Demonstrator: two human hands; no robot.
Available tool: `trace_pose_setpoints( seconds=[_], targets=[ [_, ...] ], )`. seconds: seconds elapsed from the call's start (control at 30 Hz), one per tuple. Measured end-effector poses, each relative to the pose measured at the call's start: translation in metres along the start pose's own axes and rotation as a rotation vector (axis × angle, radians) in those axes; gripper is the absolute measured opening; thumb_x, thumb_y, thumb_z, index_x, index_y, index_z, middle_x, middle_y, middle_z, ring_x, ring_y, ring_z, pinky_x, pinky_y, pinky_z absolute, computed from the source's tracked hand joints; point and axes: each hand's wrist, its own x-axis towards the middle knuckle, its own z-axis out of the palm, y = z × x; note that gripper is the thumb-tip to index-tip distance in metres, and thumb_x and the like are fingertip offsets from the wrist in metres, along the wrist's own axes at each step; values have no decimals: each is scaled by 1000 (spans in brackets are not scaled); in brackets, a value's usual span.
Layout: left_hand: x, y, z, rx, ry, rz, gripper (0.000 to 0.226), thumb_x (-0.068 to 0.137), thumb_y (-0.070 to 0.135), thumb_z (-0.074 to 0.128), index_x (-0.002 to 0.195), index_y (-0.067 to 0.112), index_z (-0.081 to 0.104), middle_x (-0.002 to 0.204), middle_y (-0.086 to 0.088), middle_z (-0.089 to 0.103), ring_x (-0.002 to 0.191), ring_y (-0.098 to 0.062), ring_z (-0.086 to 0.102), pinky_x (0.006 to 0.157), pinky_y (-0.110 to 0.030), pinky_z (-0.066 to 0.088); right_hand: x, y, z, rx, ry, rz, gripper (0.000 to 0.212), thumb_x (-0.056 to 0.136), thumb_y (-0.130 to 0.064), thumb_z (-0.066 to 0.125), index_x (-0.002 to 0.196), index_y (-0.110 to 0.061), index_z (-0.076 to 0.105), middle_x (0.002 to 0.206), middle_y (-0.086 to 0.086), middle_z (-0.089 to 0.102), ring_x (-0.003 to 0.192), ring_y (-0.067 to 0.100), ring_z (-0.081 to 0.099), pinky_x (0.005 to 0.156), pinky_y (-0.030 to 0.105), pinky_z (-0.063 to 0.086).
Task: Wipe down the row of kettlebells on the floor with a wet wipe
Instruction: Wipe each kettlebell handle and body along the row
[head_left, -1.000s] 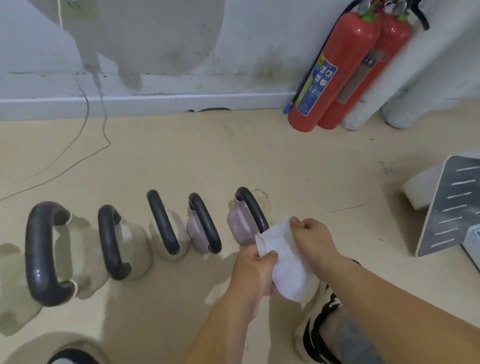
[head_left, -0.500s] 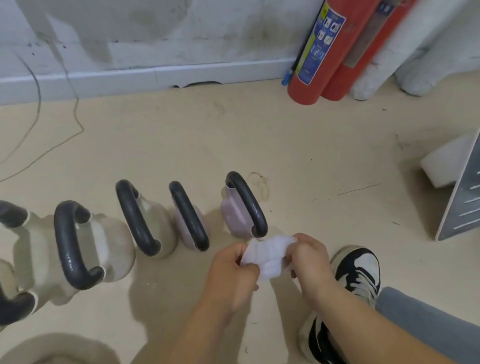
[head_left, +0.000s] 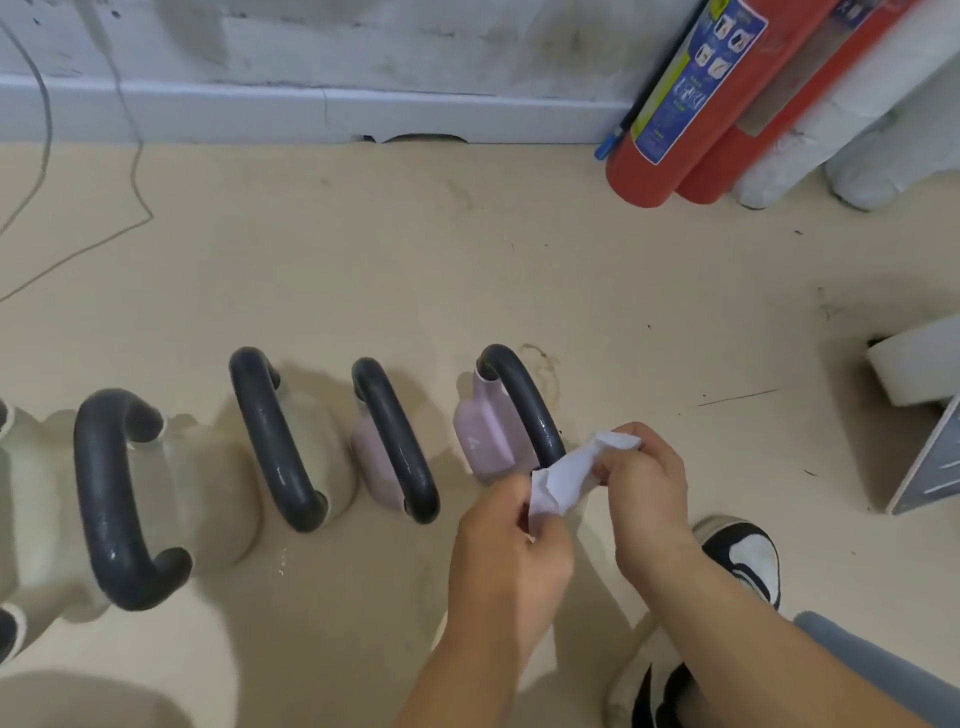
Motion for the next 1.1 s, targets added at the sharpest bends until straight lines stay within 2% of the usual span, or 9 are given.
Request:
trace_pose_setpoints(
  seconds=[0.13, 0.27, 0.37, 0.47, 0.67, 0.73, 0.83, 0.93, 1.1],
  targets=[
    [5, 4, 7, 226, 174, 185, 14, 91, 25, 53, 79, 27, 45, 70, 9, 47, 67, -12, 47, 55, -15, 31, 14, -17, 8, -8, -115, -14, 11, 79, 13, 47, 78, 3, 51, 79, 11, 53, 73, 21, 47, 62, 29, 38],
    [16, 10, 4, 236, 242, 103, 12, 103, 29, 46, 95, 23, 52, 74, 6, 57, 67, -13, 55, 56, -21, 35, 8, -27, 23, -37, -260, -76, 21, 76, 7, 54, 92, -4, 60, 86, 2, 65, 77, 22, 59, 69, 31, 46],
    [21, 8, 3, 287, 171, -7, 26, 106, 36, 37, 92, 18, 50, 78, -3, 62, 74, -27, 60, 62, -37, 44, 3, -20, 26, -142, -137, -188, 41, 86, -10, 62, 123, -27, 58, 123, -11, 56, 106, 11, 61, 80, 25, 50],
    [21, 7, 2, 269, 130, -39, 27, 106, 33, 35, 88, 19, 51, 80, -3, 62, 77, -27, 61, 65, -37, 48, -6, -5, 16, -446, 23, -307, 50, 91, -34, 67, 136, -23, 49, 129, -11, 36, 112, 10, 52, 81, 24, 43],
    [31, 3, -8, 230, -9, 40, 31, 97, 18, 40, 117, 9, 62, 118, 1, 61, 103, -20, 63, 83, -25, 51, -23, 20, 15, -551, -198, -378, 22, 107, -32, 40, 92, -31, 55, 93, -8, 59, 81, 10, 58, 65, 21, 40],
    [32, -4, -13, 215, -74, 94, 34, 100, 13, 41, 125, 8, 63, 133, 7, 55, 120, -14, 56, 96, -17, 44, -26, 17, 18, -513, -277, -341, 14, 106, -28, 44, 97, -33, 54, 94, -12, 64, 85, 7, 63, 69, 25, 49],
    [32, -12, -14, -19, -180, 44, 52, 97, 31, 44, 148, 22, 52, 158, 10, 42, 148, -7, 34, 123, -36, 28, -21, 6, 19, -575, -362, -356, 10, 103, -23, 48, 96, -26, 55, 92, -10, 63, 85, 10, 64, 75, 34, 54],
    [35, -21, -7, -45, -184, 13, 45, 103, 15, 40, 146, 9, 50, 142, -10, 59, 133, -14, 54, 106, -21, 47, -8, -20, 27, -698, -446, -373, 22, 104, -26, 41, 84, -27, 50, 82, -6, 63, 77, 13, 63, 76, 36, 54],
    [28, -30, -7, 339, -242, 125, 71, 80, -1, 45, 139, 37, 49, 149, 23, 39, 127, -11, 47, 93, -19, 43, 27, -51, 65, -847, -517, -313, 38, 98, -38, 38, 104, -9, 61, 96, 9, 72, 92, 27, 70, 84, 40, 58]
  ],
)
